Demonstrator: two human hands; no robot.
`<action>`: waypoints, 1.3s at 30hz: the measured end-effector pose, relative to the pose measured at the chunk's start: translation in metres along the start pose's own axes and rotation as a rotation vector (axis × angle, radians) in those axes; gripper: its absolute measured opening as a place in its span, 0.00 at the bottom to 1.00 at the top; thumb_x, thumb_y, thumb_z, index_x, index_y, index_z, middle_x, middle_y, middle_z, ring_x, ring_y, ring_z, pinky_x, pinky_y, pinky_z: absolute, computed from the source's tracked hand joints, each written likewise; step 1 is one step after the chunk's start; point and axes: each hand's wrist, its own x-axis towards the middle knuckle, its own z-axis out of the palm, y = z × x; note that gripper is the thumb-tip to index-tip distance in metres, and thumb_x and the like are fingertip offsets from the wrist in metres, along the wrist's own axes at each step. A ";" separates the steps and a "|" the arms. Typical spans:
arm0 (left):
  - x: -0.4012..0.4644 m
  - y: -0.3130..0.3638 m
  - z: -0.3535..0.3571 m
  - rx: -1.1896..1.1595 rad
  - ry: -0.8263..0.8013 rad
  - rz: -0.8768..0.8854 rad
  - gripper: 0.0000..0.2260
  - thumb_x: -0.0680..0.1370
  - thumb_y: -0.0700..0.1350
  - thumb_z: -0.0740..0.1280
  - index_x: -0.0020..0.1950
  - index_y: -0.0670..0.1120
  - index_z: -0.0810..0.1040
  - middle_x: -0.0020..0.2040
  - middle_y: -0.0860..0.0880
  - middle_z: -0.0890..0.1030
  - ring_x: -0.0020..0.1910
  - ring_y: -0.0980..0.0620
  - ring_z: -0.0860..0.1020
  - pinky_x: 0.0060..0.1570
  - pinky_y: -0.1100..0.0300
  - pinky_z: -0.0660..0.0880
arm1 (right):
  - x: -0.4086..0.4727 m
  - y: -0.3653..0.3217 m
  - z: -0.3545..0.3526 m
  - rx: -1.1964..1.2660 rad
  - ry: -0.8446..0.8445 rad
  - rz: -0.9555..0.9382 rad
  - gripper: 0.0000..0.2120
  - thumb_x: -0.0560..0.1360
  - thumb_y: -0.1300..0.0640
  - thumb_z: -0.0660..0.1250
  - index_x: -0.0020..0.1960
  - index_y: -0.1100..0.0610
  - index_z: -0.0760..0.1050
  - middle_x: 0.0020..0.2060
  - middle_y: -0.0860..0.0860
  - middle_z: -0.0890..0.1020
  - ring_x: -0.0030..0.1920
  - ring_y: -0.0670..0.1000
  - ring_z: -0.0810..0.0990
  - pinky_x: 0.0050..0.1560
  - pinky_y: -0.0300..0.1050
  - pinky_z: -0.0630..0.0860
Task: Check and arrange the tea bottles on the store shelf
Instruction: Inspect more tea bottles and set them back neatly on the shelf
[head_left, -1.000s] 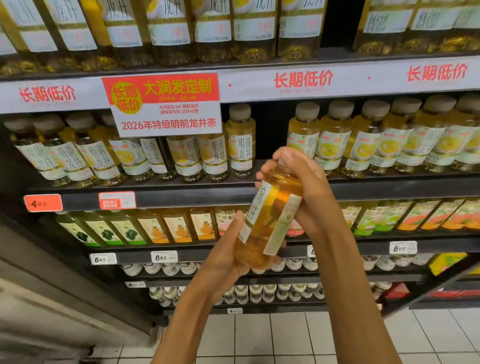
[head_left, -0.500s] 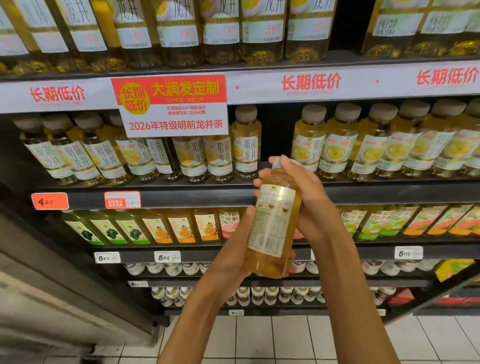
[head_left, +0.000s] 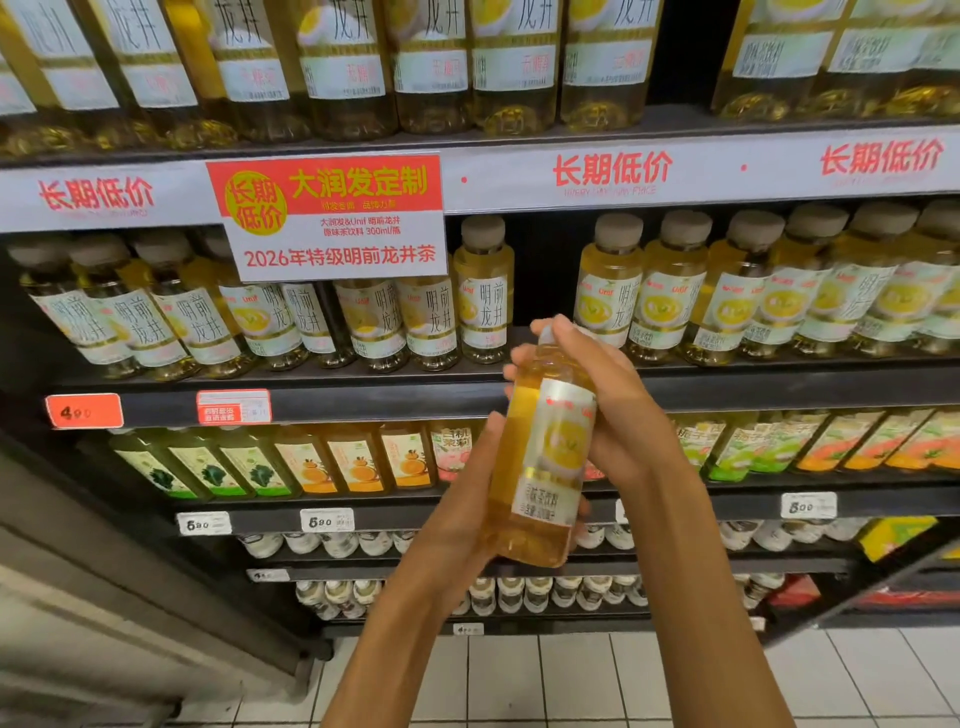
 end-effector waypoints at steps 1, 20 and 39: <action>0.000 0.001 0.001 0.096 0.087 0.038 0.28 0.71 0.70 0.55 0.55 0.52 0.83 0.52 0.44 0.84 0.49 0.47 0.83 0.51 0.52 0.78 | 0.000 0.000 -0.002 -0.067 0.031 -0.027 0.14 0.70 0.50 0.68 0.52 0.56 0.76 0.39 0.52 0.84 0.42 0.50 0.84 0.41 0.43 0.81; -0.022 0.023 0.008 -0.298 -0.345 -0.063 0.23 0.77 0.55 0.57 0.60 0.38 0.75 0.50 0.37 0.79 0.36 0.45 0.82 0.36 0.54 0.80 | 0.007 0.022 -0.010 0.120 0.195 0.534 0.28 0.76 0.40 0.61 0.39 0.63 0.83 0.35 0.60 0.83 0.34 0.56 0.84 0.33 0.47 0.82; 0.054 0.005 -0.009 0.373 0.096 0.408 0.18 0.75 0.38 0.71 0.63 0.49 0.73 0.55 0.52 0.82 0.54 0.59 0.80 0.51 0.64 0.76 | 0.000 -0.024 -0.006 -0.843 0.061 -0.394 0.30 0.69 0.65 0.74 0.67 0.55 0.66 0.58 0.50 0.76 0.57 0.43 0.78 0.54 0.38 0.77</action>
